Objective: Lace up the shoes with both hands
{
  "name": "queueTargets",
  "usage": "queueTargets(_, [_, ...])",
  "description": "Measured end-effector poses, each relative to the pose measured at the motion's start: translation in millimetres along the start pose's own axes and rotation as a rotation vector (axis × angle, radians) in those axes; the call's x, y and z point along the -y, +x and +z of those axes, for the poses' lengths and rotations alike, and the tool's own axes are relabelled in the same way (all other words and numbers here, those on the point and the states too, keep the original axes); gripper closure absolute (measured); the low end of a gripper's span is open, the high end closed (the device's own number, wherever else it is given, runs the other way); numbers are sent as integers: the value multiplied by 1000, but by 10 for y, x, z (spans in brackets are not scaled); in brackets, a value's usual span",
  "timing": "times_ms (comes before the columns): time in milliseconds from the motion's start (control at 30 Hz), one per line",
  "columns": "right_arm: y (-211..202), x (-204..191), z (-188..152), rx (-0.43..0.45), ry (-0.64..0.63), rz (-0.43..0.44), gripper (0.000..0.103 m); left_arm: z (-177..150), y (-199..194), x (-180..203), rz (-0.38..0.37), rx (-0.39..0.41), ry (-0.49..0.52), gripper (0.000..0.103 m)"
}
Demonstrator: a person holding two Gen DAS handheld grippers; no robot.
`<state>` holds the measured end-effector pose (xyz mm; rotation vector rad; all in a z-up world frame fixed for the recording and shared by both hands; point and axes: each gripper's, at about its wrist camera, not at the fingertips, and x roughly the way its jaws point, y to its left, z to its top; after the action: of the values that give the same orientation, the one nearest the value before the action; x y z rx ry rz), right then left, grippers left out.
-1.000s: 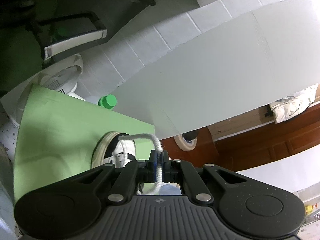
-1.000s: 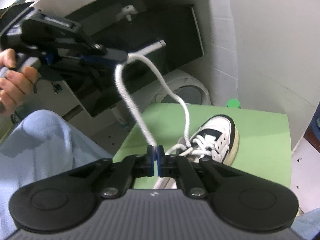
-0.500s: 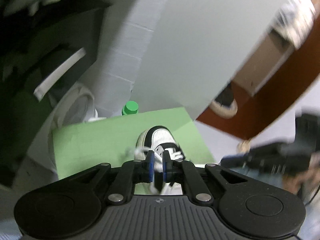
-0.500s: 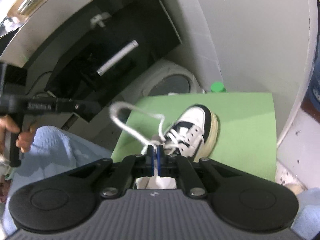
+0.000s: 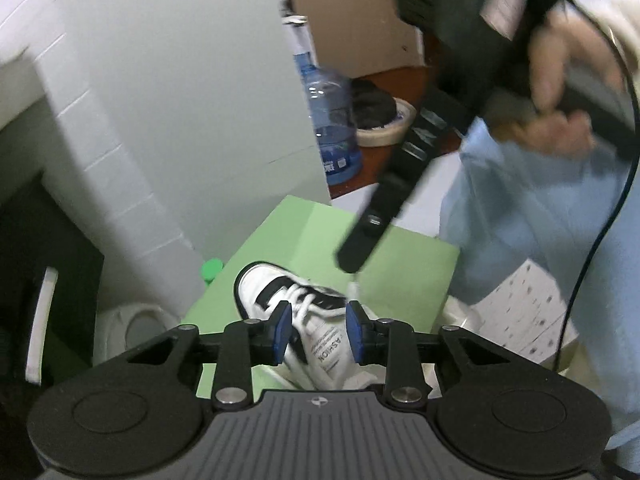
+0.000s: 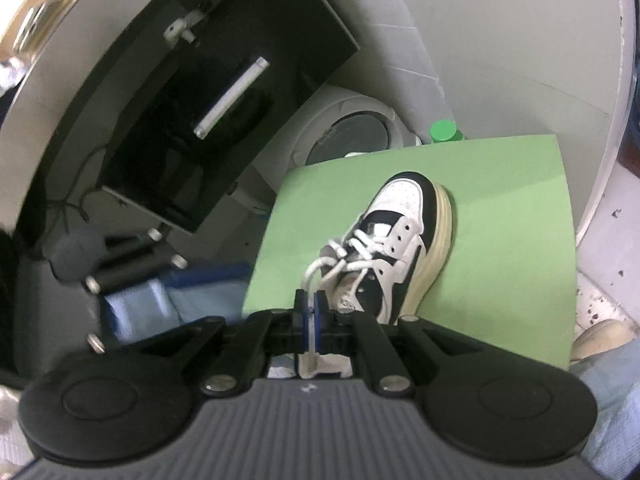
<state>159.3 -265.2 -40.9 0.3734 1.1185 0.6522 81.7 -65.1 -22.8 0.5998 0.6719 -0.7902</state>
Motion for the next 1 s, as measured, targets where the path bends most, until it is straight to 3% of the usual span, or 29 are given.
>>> queueTargets(133, [-15,24,42,5,45,13,100,18,105,50,7,12,28,75])
queueTargets(200, [-22,11,55,9,46,14,100,27,157,75,11,18,41,86])
queueTargets(233, [-23,8,60,8,46,15,100,32,183,88,13,21,48,98])
queueTargets(467, [22,28,77,14,71,11,100,1,218,98,18,38,39,98])
queueTargets(700, [-112,118,66,142,116,-34,91,-93,271,-29,48,11,-71,98])
queueTargets(733, [-114,115,55,147,109,-58,85,-107,273,-82,52,7,-106,98])
queueTargets(900, [22,-7,-70,104,-30,-171,76,-176,251,-298,79,11,-227,98])
queueTargets(1000, [169,-189,-192,62,-188,-219,76,-196,225,-382,106,26,-261,98])
